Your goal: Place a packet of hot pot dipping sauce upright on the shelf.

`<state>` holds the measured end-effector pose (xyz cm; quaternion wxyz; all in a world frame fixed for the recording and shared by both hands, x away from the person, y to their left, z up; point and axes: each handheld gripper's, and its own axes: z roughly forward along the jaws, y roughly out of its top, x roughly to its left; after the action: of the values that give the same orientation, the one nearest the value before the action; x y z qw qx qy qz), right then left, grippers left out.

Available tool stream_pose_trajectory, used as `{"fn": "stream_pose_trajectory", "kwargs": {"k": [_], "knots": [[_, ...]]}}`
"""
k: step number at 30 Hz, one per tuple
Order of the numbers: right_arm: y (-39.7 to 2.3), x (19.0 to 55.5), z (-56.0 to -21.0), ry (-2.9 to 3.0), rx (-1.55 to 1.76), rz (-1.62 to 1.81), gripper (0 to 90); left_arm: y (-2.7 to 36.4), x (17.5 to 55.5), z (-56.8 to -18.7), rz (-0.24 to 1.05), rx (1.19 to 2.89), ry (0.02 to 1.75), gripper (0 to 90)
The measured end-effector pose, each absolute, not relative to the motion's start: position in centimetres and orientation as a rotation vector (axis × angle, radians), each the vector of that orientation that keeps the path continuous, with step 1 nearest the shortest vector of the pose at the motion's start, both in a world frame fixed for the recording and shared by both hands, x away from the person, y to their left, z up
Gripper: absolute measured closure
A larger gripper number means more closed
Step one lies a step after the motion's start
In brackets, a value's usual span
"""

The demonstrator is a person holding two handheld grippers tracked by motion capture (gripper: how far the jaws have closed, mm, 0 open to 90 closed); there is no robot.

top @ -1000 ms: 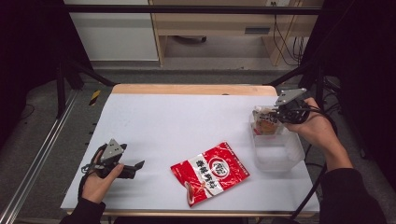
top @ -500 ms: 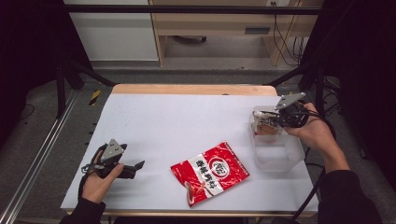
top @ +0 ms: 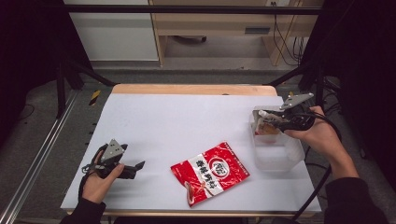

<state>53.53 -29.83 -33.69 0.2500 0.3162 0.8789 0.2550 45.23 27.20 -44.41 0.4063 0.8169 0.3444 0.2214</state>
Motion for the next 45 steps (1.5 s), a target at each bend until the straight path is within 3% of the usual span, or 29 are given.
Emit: {"fn": "stream_pose_trajectory", "kwargs": {"k": [15,34,45], "knots": [[-28.6,48.9,-31.4,2.28,0.827,0.774,36.1,26.6,45.0,-44.4,0.56,2.074,0.852,5.6],[-19.8,45.0,-34.7,2.293,0.737,0.954,18.6,25.3,44.6,-44.6,0.555,2.088,0.817,4.8],[-16.9,44.0,-37.0,2.283,0.789,0.944,17.1,24.1,44.2,-44.6,0.552,2.105,0.788,4.8]]}}
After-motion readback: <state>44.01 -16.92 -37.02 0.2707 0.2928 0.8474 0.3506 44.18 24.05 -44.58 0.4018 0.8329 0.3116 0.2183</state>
